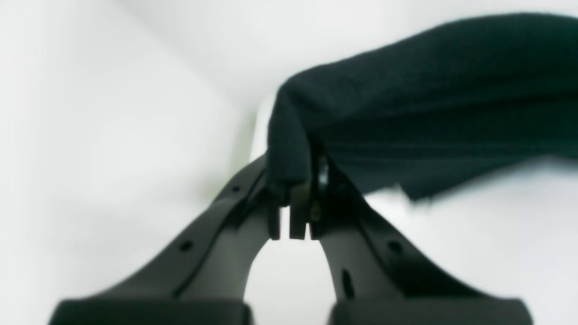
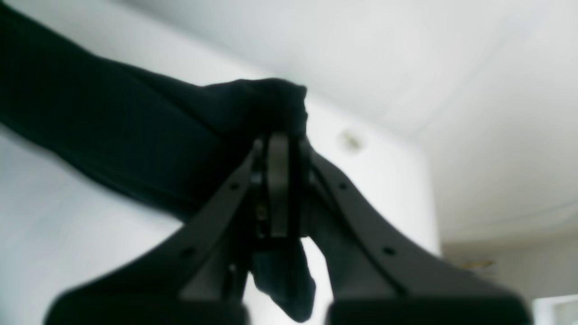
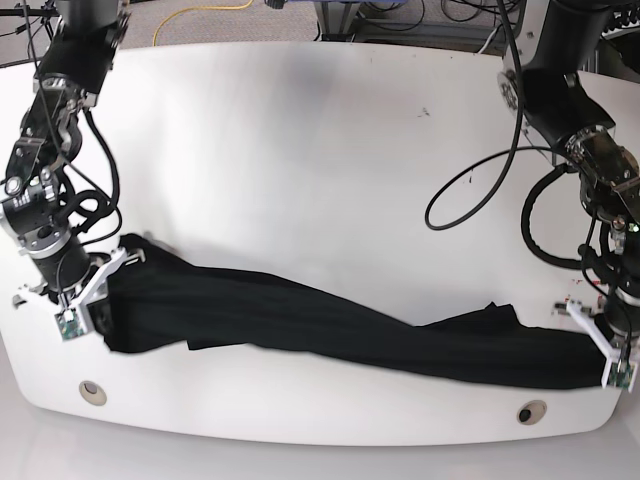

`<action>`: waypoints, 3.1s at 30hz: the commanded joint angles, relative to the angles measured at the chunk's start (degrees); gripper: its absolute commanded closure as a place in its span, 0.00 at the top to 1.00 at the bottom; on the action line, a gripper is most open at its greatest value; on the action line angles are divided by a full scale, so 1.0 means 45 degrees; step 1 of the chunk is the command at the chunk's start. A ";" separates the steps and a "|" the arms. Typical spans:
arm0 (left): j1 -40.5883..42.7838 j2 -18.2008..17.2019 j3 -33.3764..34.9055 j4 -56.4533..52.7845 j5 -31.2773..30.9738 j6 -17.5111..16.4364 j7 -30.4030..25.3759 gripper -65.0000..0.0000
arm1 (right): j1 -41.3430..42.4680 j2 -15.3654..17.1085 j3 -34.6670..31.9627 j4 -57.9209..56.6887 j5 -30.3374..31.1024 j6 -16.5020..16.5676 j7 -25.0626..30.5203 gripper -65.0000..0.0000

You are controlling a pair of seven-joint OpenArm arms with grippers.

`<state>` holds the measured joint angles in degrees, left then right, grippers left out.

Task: Fold the T-shirt properly
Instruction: 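Lift the shirt with both grippers and pull it toward the robot, then swing the held shirt edge over and lay it flat with both grippers, then release the shirt and move the right gripper to its side edge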

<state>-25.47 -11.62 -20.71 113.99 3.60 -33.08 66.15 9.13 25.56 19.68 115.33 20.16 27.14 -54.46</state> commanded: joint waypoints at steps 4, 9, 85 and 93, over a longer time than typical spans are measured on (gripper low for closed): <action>0.1803 -0.0124 -0.0995 0.0270 0.0149 -0.0239 -0.0331 0.00 | -0.1627 -0.0708 0.0852 0.0267 -0.0232 -0.0218 0.0272 0.00; 0.3698 -0.0124 -0.1913 0.0270 0.0149 -0.1098 -0.0351 0.00 | -0.2995 -0.1431 0.1165 0.0306 -0.0232 -0.0218 0.0292 0.00; 0.9832 -0.0671 -0.3124 -0.0160 0.0129 -0.1538 -0.0077 0.71 | -0.9911 -0.3444 0.1028 0.0286 -0.0232 -0.0238 0.0214 0.53; 0.8679 -0.0671 -0.3574 -0.0160 0.0129 -0.1538 0.0685 0.72 | -0.9579 -0.3444 0.1047 0.0286 -0.0232 -0.0238 0.0214 0.53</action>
<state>14.26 -13.72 -35.46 112.14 3.75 -40.34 69.34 -34.20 9.50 24.01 115.46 18.46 25.98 -54.28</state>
